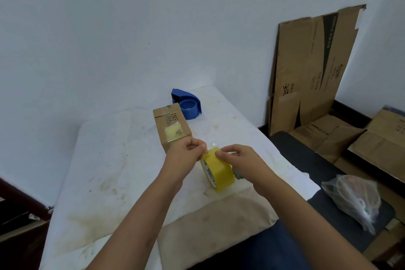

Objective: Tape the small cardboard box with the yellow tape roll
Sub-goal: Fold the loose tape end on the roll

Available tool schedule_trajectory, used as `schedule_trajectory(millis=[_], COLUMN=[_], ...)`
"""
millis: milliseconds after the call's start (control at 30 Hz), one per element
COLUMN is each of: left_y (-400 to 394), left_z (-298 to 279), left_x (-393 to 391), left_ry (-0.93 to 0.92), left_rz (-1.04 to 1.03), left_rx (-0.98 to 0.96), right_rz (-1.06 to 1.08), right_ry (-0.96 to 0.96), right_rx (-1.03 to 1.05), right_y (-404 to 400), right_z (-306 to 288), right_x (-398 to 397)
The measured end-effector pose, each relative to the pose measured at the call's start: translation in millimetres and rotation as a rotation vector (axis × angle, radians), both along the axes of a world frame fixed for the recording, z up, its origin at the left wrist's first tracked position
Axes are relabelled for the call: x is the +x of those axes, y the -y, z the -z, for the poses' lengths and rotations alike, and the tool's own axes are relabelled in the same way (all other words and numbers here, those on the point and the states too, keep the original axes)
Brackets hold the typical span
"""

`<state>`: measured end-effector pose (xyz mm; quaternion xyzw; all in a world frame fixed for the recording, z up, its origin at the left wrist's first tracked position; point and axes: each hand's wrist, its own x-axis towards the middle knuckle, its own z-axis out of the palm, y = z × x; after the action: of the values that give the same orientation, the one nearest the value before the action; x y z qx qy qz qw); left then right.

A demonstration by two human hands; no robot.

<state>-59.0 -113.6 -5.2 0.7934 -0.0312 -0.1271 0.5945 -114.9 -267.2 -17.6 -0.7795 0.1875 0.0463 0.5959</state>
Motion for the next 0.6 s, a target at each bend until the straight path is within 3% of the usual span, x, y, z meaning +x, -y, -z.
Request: schedule_trajectory(millis=[367, 600], left_y=[-7, -11], left_z=[4, 16], left_x=[-4, -9], left_ry=[0.149, -0.271], left_rz=[0.044, 0.054], left_rx=[0.209, -0.280], right_rz=[-0.043, -0.059], right_ry=[0.021, 0.092], right_rx=[0.080, 0.185], right_y=[-1, 2], right_z=[-10, -5], right_x=[-7, -13])
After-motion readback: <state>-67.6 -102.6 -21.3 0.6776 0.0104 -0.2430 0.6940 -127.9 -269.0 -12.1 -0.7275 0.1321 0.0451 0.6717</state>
